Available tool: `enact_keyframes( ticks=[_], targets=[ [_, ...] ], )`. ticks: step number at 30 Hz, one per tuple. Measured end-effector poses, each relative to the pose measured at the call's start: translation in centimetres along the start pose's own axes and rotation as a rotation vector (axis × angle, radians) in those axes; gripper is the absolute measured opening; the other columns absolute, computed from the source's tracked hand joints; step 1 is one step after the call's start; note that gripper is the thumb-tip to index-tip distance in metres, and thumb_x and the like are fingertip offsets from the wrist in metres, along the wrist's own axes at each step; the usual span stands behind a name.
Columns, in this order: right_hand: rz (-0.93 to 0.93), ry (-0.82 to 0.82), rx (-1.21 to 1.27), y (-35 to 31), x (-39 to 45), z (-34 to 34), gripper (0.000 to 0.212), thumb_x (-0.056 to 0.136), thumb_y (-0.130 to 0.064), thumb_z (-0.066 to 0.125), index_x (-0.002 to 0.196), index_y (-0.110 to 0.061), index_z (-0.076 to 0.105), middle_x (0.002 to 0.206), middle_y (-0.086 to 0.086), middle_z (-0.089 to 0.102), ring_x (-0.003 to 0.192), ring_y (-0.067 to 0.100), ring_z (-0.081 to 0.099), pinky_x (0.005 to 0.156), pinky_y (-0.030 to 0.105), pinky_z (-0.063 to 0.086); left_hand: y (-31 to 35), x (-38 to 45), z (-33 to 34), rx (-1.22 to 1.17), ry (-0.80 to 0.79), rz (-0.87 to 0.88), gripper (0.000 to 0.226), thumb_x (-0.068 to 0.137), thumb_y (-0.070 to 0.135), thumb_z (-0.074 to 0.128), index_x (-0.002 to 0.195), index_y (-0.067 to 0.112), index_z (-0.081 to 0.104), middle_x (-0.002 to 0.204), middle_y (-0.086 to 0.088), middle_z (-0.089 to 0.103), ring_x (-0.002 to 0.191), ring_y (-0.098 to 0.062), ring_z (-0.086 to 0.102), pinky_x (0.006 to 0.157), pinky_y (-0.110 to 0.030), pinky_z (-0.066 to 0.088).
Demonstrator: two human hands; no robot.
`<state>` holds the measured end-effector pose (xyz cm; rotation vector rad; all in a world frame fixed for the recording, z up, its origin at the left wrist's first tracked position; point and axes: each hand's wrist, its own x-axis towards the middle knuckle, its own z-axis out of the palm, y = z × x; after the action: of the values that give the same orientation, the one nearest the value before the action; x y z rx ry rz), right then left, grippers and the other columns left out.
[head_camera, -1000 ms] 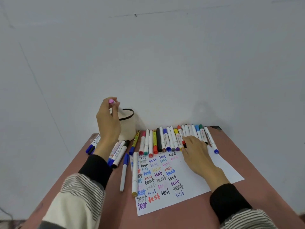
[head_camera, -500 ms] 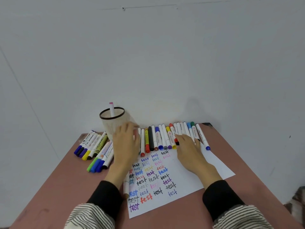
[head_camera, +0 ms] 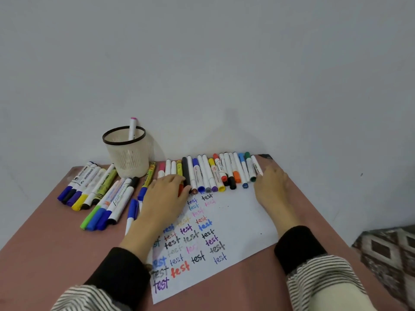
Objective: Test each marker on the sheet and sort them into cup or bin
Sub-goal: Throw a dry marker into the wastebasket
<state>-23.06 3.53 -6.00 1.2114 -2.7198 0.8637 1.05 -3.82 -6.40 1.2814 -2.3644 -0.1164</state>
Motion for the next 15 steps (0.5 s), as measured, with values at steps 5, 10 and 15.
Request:
enact_keyframes(
  ticks=[5,10,15],
  targets=[
    [-0.016,-0.002,-0.049,0.1,0.3,0.1,0.029,0.092,-0.003,0.045,0.12,-0.004,0.055,0.111,0.017,0.058,0.101,0.03,0.055,0.088,0.042,0.05,0.1,0.0,0.0,-0.032,0.005,-0.015,0.041,0.1,0.044,0.04,0.132,0.023,0.052,0.132,0.003,0.056,0.119,-0.016,0.05,0.105,-0.037,0.04],
    [0.013,0.111,0.203,-1.4,0.0,-1.3,0.028,0.101,-0.019,0.04,0.116,-0.001,0.055,0.105,0.012,0.055,0.087,0.022,0.052,0.07,0.034,0.047,0.6,-0.2,-0.8,-0.116,0.062,-0.043,0.035,0.1,0.039,0.044,0.13,0.024,0.056,0.129,0.003,0.059,0.118,-0.018,0.05,0.1,-0.036,0.04],
    [0.107,-0.195,0.894,-3.3,-0.8,-2.8,0.024,0.101,-0.025,0.046,0.094,-0.013,0.065,0.086,0.002,0.059,0.072,0.014,0.049,0.064,0.026,0.043,1.1,-0.4,-1.8,-0.198,0.136,-0.035,0.03,0.101,0.032,0.044,0.126,0.023,0.059,0.125,0.004,0.061,0.115,-0.015,0.05,0.088,-0.026,0.037]
  ],
)
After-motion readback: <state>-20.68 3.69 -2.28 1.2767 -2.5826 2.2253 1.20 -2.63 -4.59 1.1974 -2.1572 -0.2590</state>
